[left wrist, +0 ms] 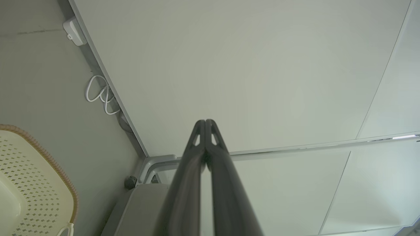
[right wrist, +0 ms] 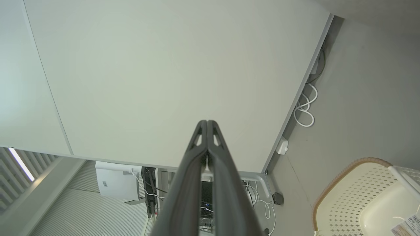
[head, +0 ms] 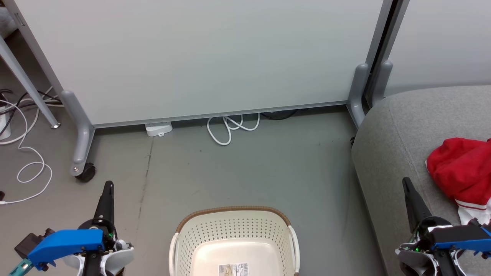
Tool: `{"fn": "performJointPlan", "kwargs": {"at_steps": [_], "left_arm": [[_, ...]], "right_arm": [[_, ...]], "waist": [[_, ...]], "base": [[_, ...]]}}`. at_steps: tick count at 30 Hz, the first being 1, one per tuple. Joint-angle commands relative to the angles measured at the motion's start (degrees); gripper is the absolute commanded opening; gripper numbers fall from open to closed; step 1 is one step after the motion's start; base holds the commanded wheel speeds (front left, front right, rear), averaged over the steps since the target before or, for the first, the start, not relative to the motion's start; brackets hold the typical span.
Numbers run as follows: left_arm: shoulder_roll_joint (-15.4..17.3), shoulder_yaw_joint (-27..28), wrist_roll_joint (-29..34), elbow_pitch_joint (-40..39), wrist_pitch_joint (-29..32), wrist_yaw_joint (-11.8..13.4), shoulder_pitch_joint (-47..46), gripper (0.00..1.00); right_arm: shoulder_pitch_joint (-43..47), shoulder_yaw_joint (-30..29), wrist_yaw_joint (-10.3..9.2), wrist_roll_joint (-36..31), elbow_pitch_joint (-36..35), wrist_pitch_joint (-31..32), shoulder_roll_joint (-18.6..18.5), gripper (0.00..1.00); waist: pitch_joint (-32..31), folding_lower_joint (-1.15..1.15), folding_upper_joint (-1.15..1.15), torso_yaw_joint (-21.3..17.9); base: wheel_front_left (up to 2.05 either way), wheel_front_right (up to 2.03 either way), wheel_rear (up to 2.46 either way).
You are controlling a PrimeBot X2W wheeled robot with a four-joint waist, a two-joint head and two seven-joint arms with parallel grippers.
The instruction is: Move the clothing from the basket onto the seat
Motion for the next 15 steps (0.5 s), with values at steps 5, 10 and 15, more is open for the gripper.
{"fn": "performJointPlan", "kwargs": {"at_steps": [5, 10, 15], "left_arm": [[-0.1, 0.8, -2.4, -0.9, 0.9, 0.1, -1.1, 0.00], [-0.2, 1.1, -4.2, -1.2, 1.4, 0.2, -1.2, 0.00], [-0.3, 1.4, -5.9, -1.5, 1.9, 0.2, -1.2, 0.00]], "right_arm": [[-1.3, -0.3, 0.02, 2.8, 0.0, 0.6, 0.1, 0.00], [-1.2, -0.4, 0.02, 4.8, 0.1, 0.9, 0.2, 0.00], [-1.4, -0.5, 0.02, 6.7, 0.1, 1.2, 0.2, 0.00]], "waist": [[0.0, 0.00, 0.00, -0.2], [0.0, 0.00, 0.00, -0.3], [0.0, 0.00, 0.00, -0.5]], "base": [[0.00, 0.00, 0.00], [0.00, 0.00, 0.00], [0.00, 0.00, 0.00]]}}
